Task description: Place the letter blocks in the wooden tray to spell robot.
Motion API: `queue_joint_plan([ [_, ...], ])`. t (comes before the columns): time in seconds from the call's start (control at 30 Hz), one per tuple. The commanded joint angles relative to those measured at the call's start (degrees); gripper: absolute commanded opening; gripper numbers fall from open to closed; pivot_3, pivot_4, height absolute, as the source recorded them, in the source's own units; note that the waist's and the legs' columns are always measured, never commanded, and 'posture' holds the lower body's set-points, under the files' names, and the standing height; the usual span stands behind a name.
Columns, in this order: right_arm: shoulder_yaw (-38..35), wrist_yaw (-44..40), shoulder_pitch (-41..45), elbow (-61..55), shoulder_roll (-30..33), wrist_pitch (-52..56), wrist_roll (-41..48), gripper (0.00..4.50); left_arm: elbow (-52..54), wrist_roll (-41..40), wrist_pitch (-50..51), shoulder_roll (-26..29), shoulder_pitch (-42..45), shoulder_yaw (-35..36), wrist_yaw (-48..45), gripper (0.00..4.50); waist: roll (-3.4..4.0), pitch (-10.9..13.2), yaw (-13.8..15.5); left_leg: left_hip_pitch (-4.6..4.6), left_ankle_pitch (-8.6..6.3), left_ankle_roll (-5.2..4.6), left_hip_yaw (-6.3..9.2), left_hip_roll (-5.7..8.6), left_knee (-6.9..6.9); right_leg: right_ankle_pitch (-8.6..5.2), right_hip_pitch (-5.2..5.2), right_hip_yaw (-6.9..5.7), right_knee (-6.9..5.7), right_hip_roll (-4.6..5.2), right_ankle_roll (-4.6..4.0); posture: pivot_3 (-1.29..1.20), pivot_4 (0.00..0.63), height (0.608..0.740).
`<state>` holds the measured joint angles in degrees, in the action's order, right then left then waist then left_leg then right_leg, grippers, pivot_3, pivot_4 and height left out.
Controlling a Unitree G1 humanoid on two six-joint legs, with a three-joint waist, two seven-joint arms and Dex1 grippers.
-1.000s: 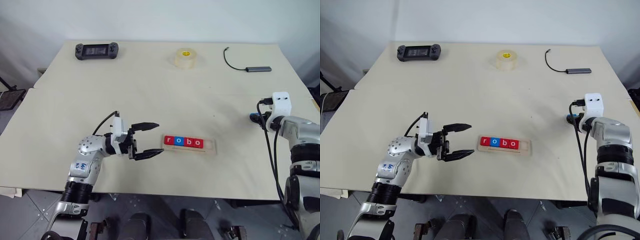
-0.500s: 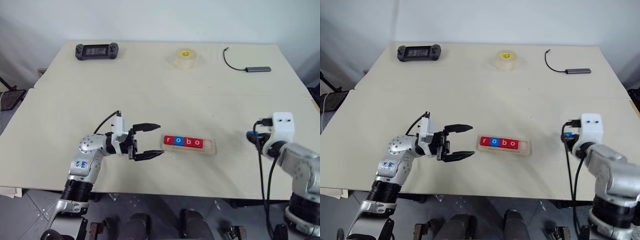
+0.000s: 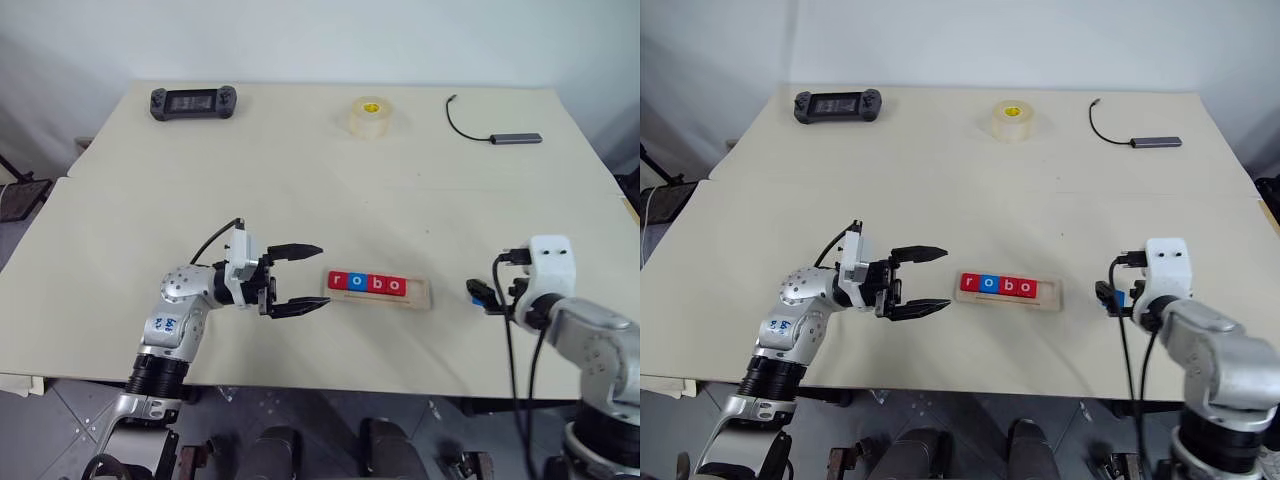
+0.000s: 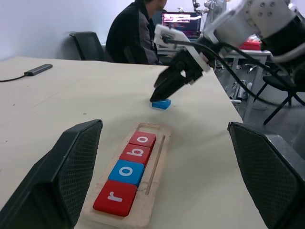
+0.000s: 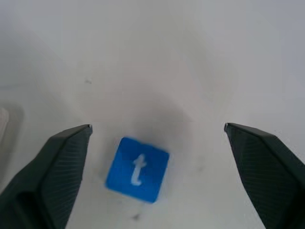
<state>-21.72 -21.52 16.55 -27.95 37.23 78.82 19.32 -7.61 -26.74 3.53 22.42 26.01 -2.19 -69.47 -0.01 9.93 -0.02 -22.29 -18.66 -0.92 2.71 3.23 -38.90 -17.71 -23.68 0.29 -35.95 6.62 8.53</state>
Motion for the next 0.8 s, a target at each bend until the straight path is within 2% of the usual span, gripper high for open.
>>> queue_joint_plan([
  [0.03, 3.8, -16.6, -2.1, 5.8, 11.6, -14.9, 2.3, 4.47, 1.7, -0.3, -1.0, -0.1, -0.4, 0.6, 0.5, 4.50, -0.01, 0.0, 0.0, 0.00, 0.00, -0.02, -0.02, 0.01, 0.01, 0.00, 0.01, 0.01, 0.01, 0.01, 0.00, 0.00, 0.150, 0.740],
  [0.13, 8.2, -32.0, -4.7, 12.5, 19.8, -30.4, 2.2, 4.47, 1.8, -0.3, -1.3, -0.2, -0.5, 0.7, 0.9, 4.50, -0.05, 0.0, 0.0, 0.03, -0.02, -0.05, -0.04, -0.02, 0.03, 0.00, 0.08, -0.03, 0.06, -0.03, 0.00, 0.00, 0.150, 0.740],
  [0.27, 14.1, -43.7, -2.8, 22.8, 24.6, -45.1, -0.7, 4.47, 1.8, -0.3, -1.6, -0.4, -0.4, 0.6, 1.2, 4.50, -0.07, 0.0, -0.2, 0.11, -0.02, -0.06, -0.12, -0.05, 0.00, 0.01, 0.12, 0.02, 0.08, -0.04, 0.02, 0.00, 0.150, 0.740],
  [0.4, 22.1, -48.1, 4.5, 35.7, 24.5, -56.1, -7.1, 4.47, 2.4, -0.3, -1.7, -0.4, -0.7, 0.5, 1.5, 4.50, -0.08, 0.0, -0.2, 0.12, -0.02, -0.05, -0.13, -0.06, -0.06, 0.01, 0.10, 0.03, 0.07, -0.02, 0.02, 0.00, 0.150, 0.740],
  [0.53, 26.8, -49.6, 9.8, 44.0, 22.3, -62.5, -11.5, 4.47, 3.2, -0.3, -1.6, -0.4, -1.1, 0.6, 1.8, 4.50, -0.08, 0.0, -0.1, 0.11, -0.01, -0.01, -0.09, -0.07, -0.07, 0.01, 0.07, 0.01, 0.08, 0.00, 0.02, 0.00, 0.150, 0.740],
  [0.73, 29.9, -52.8, 13.3, 50.7, 21.3, -66.0, -14.6, 4.47, 4.3, -0.5, -1.2, -0.1, -1.8, 0.7, 2.5, 4.50, -0.07, 0.0, 0.1, 0.09, -0.01, 0.00, -0.05, -0.06, -0.10, 0.01, 0.10, -0.03, 0.11, 0.03, 0.02, 0.00, 0.150, 0.740],
  [0.8, 30.0, -53.3, 14.0, 51.8, 21.4, -66.2, -14.8, 3.82, 4.5, -0.5, -1.1, 0.0, -1.9, 0.7, 2.7, 4.50, -0.08, 0.0, 0.1, 0.10, -0.01, 0.00, -0.04, -0.06, -0.12, 0.01, 0.12, -0.05, 0.12, 0.03, 0.02, 0.00, 0.150, 0.740],
])
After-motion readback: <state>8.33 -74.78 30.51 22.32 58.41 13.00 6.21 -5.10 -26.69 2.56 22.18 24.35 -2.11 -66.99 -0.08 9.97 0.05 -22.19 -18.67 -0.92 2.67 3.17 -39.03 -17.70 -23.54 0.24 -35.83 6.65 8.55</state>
